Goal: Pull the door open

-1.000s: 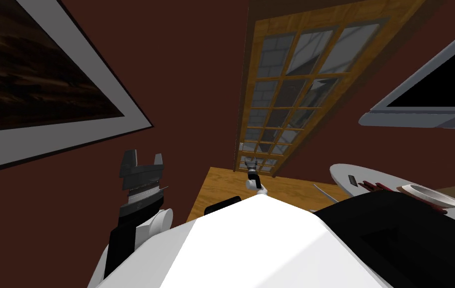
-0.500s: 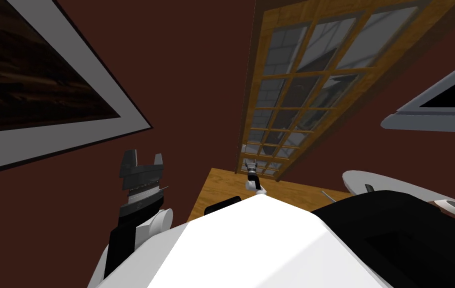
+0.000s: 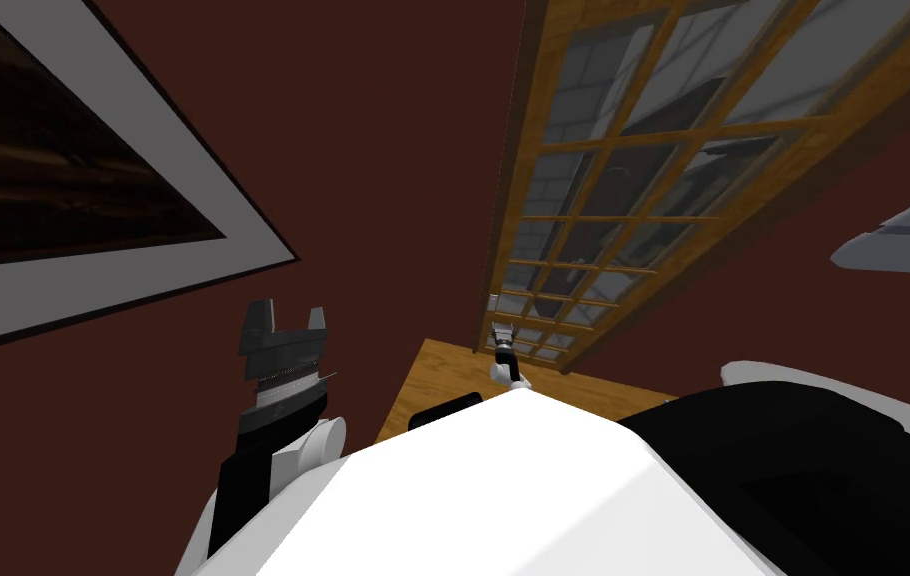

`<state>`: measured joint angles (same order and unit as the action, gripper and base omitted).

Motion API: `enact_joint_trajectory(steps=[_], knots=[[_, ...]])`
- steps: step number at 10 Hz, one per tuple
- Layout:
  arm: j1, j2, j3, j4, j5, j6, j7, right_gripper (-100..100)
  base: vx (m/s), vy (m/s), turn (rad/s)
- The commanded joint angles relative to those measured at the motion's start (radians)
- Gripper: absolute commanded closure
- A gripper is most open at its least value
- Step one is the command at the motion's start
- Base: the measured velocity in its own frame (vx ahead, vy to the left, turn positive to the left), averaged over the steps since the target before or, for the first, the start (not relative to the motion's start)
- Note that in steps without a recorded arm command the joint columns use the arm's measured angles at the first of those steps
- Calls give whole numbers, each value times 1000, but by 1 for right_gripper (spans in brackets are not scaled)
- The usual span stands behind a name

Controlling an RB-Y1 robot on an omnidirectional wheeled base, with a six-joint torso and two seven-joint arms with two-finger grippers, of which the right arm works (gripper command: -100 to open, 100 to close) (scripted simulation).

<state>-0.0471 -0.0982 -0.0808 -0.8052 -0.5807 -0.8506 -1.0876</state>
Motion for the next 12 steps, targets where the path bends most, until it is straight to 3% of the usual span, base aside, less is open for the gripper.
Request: enact_joint_trajectory(steps=[1, 7, 9, 10, 12], knots=[[-13, 2, -2, 38, -14, -10, -30, -100, 111, -53, 84], [-61, 10, -7, 177, -65, -53, -134, -100, 114, -47, 69], [-55, 9, -7, 164, -63, -47, -129, -100, 63, -23, 19], [-61, -16, 5, 185, -57, -44, -160, -100, -20, -17, -135], [-66, -40, 19, 204, -50, -40, -191, -100, 14, -12, -144]])
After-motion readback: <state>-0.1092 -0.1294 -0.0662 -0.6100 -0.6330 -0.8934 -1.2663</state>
